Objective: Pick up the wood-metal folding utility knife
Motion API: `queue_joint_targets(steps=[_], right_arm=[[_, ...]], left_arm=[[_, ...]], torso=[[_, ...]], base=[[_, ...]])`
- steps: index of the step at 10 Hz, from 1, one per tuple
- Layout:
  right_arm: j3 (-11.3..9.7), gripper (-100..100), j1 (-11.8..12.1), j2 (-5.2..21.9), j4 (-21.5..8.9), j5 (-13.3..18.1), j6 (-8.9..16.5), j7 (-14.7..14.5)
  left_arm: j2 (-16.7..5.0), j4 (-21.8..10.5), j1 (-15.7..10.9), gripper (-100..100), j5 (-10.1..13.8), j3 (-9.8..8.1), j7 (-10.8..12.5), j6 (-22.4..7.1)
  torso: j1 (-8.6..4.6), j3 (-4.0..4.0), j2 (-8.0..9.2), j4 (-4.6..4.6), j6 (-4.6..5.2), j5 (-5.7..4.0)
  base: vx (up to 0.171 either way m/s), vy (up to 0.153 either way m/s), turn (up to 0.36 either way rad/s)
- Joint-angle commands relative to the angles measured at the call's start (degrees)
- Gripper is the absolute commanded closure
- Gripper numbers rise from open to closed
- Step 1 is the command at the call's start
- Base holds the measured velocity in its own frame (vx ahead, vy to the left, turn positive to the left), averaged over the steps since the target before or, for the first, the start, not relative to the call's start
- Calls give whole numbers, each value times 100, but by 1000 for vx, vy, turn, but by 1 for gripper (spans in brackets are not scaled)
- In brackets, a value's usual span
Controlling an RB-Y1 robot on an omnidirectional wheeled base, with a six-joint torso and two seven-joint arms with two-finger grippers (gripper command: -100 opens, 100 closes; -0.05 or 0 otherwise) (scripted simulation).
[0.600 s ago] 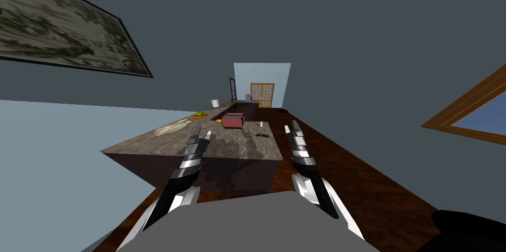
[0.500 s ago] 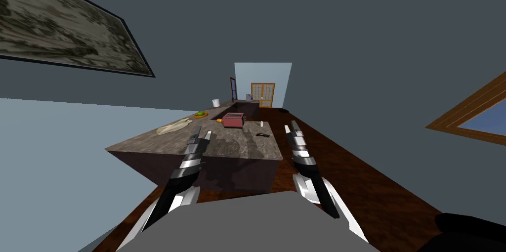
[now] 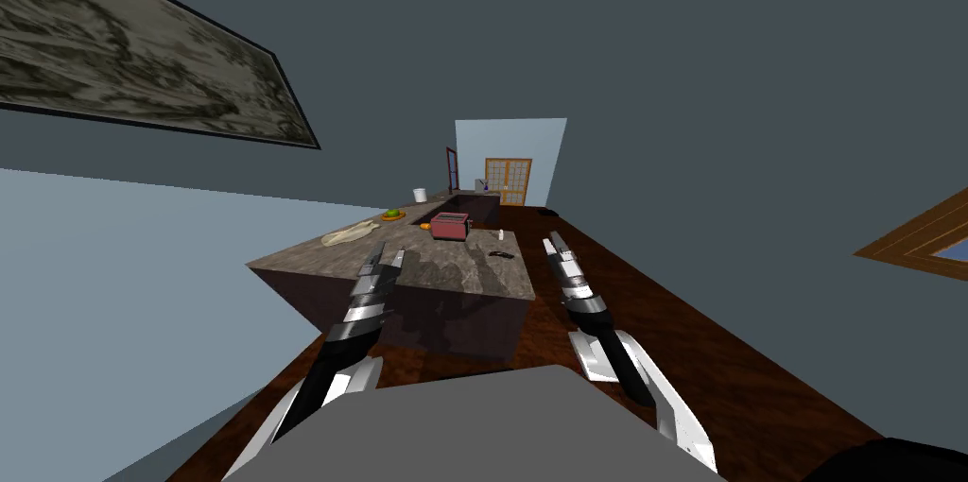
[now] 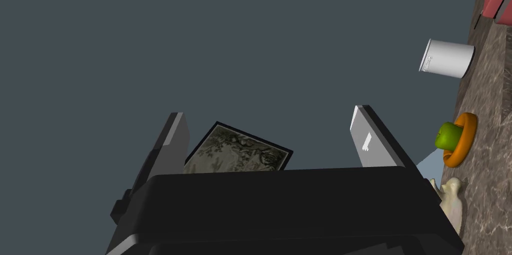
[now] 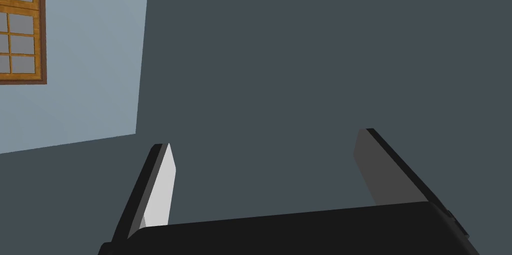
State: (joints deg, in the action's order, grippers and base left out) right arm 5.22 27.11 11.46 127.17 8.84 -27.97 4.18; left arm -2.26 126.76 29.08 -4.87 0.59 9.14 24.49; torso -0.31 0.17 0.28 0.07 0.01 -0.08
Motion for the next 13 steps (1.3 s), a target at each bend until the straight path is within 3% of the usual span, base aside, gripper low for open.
queue_joint_targets(steps=[1,6,7,8,9,10,11,13], right_arm=[[71,-100,-52,286,-128,91,-76,-43],[239,-100,-158,1036,-527,354,-242,-162],[239,-100,-158,1077,-527,354,-242,-162],[286,-100,-180,1307,-685,449,-293,-201],[286,-100,-180,1350,-685,449,-293,-201],[326,-100,-194,1577,-853,547,-343,-240],[326,-100,-194,1629,-853,547,-343,-240],[380,-100,-192,2042,-1213,749,-436,-316]], left_arm=[[0,0,0,0,0,0,0,0],[0,0,1,0,0,0,0,0],[0,0,0,0,0,0,0,0],[0,0,1,0,0,0,0,0],[0,0,0,0,0,0,0,0],[0,0,1,0,0,0,0,0],[0,0,0,0,0,1,0,0],[0,0,0,0,0,0,0,0]], torso=[[0,0,0,0,0,0],[17,-9,-16,-4,0,4],[16,-10,-16,-4,-2,4],[17,-11,-19,-4,0,4],[13,-12,-20,-5,-2,4],[15,-13,-22,-5,1,4],[16,-14,-23,-6,-3,4],[19,-13,-21,-5,-2,5]], base=[[-49,-43,107],[-48,-36,120],[-32,-26,86],[-34,-32,149],[-28,-28,79],[-29,-22,193],[-27,-20,92],[-38,-14,221]])
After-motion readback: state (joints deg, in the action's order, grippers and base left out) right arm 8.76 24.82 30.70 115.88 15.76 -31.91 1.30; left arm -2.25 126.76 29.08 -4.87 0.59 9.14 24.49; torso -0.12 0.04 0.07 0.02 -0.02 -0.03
